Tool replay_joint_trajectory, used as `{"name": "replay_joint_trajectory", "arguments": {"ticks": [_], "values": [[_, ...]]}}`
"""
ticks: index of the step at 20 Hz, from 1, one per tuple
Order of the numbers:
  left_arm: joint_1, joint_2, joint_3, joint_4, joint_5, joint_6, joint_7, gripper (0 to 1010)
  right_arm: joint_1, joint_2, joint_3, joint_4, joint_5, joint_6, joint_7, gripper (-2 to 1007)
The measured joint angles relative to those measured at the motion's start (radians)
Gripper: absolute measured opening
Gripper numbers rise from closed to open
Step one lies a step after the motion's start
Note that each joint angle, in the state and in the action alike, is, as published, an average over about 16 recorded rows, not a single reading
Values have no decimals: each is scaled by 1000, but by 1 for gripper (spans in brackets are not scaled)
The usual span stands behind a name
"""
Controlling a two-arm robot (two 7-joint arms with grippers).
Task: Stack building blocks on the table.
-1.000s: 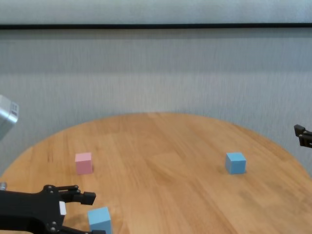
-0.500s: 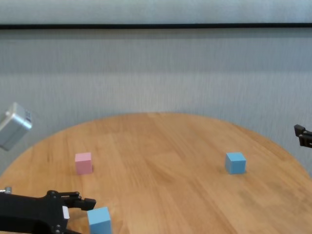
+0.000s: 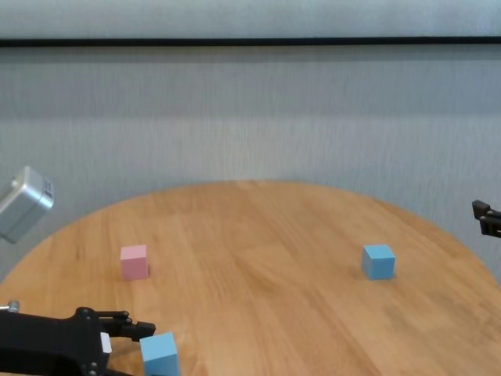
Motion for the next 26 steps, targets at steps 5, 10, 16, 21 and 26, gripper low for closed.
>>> {"name": "replay_joint_trajectory", "arguments": {"ticks": [5,10,16,21,26], "values": [[3,2,-1,-5,-2,-2,-1,821,0,0,0,0,0,0,0,1005],[5,4,-3,-8,-3,-4,-1,668,0,0,0,0,0,0,0,1005],[10,7,-5,-17,-3,-5,6,503,0,0,0,0,0,0,0,1005],[8,9,-8,-30,1,-3,17,422,0,0,0,0,0,0,0,1005],[-15,-5,-4,-24,16,-7,19,396,0,0,0,0,0,0,0,1005]]}}
